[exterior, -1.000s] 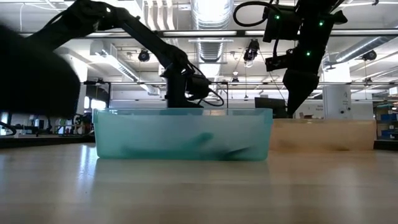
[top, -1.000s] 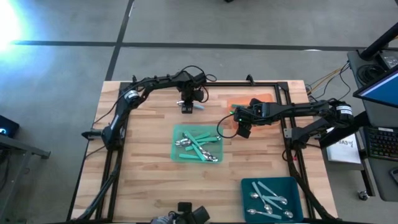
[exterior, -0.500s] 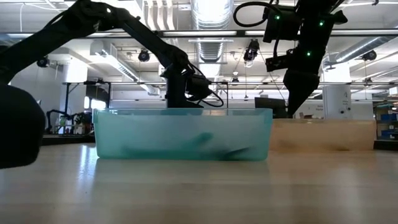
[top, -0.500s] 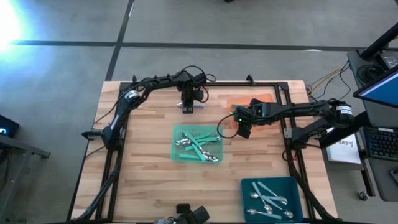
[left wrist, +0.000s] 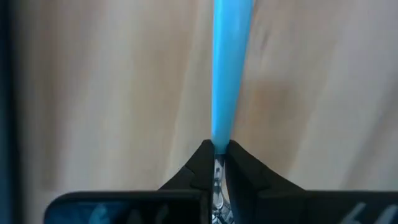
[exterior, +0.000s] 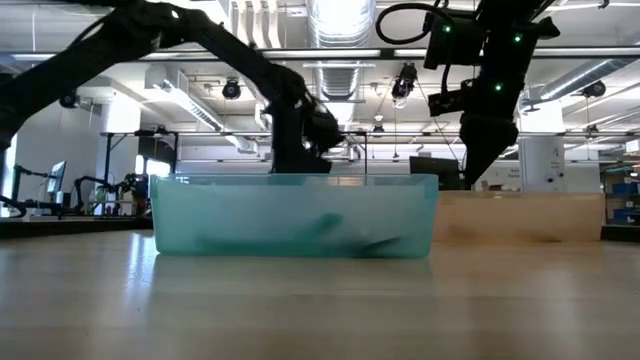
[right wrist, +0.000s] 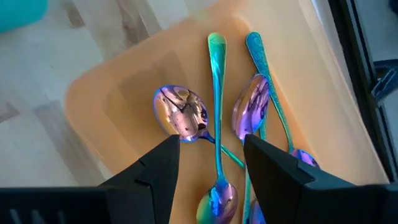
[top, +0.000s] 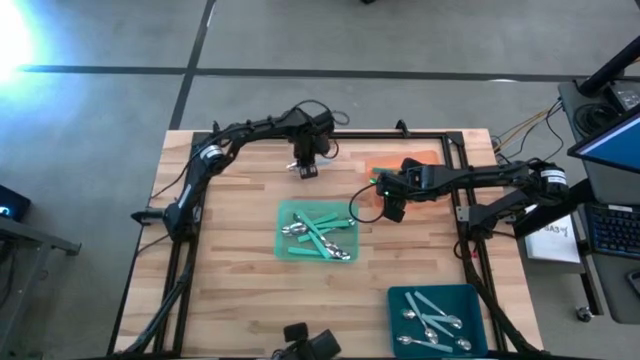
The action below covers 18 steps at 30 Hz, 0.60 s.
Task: Sort silverware by color (type)
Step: Put the blue spoon into the blue bin
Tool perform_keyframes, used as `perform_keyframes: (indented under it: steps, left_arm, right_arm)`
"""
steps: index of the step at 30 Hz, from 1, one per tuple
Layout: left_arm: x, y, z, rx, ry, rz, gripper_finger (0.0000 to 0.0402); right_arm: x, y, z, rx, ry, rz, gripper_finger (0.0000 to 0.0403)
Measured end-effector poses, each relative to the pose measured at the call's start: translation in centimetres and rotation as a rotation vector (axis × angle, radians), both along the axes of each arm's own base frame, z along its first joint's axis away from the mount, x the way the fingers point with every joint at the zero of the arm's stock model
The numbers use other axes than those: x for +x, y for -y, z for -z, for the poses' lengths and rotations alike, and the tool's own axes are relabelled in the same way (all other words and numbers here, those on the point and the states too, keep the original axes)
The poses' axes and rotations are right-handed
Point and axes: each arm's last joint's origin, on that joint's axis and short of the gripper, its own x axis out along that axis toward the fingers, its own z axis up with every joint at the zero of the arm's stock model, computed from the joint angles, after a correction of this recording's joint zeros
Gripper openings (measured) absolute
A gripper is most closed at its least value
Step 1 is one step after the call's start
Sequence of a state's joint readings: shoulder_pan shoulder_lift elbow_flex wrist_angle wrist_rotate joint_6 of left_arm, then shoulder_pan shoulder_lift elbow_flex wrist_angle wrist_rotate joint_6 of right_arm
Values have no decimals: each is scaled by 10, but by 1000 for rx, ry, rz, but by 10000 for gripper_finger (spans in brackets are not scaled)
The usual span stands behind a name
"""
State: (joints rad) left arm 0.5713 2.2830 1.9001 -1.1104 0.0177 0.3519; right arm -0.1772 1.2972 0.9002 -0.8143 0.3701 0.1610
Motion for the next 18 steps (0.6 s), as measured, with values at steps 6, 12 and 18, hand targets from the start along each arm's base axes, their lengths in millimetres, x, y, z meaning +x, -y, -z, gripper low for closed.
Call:
perform_keyframes:
  steps: [6,12,18]
  left_arm:
    - [3,2,-46,-18,71,-13,5]
    - [3,5,-85,-1,145,-4,5]
    - [0,7,-111,36,211,-37,4]
  right_arm:
    - [-8,4,11,-67,-69,8,171]
    - [-23,13,29,-39,-113,97,171]
    - [-26,20,32,-51,-133,90,171]
